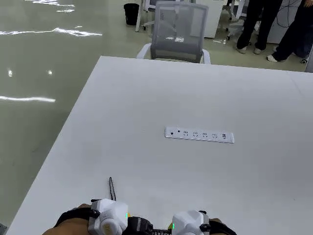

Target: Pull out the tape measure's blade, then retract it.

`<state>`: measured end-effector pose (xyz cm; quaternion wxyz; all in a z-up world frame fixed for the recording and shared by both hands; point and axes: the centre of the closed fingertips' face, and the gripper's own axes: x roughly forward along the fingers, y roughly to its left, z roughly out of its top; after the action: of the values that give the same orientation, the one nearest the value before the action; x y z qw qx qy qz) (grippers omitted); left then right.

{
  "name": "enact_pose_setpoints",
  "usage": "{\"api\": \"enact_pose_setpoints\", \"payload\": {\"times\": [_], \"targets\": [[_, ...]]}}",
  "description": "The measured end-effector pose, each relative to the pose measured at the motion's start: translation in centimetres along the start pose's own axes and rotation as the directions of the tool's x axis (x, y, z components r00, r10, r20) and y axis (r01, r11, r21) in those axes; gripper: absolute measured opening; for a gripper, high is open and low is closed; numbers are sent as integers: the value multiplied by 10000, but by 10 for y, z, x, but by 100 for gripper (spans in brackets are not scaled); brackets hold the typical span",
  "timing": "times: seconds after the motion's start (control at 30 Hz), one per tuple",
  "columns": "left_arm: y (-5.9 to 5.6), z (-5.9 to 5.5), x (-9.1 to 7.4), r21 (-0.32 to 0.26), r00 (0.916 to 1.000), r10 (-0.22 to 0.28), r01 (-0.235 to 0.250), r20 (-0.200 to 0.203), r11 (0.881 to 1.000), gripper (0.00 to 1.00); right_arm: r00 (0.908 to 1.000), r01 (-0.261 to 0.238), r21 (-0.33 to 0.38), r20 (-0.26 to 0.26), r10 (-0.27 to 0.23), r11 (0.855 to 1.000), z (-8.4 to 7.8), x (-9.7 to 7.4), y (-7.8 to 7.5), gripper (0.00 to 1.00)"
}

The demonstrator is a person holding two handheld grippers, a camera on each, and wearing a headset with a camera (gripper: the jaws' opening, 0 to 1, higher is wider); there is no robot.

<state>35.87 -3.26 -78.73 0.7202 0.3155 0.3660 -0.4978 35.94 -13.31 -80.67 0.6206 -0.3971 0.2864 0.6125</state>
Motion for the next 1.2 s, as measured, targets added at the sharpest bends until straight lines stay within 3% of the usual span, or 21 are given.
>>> {"api": "enact_pose_setpoints", "payload": {"times": [0.8,1.2], "targets": [[1,0,2,-81,10000,-48,48,-41,10000,27,9995,20,158,-305,-15,9999,-18,-11,-1,11],[1,-1,2,-60,10000,-48,47,-57,10000,27,9996,-46,207,-287,52,9998,-19,-12,-2,11]]}}
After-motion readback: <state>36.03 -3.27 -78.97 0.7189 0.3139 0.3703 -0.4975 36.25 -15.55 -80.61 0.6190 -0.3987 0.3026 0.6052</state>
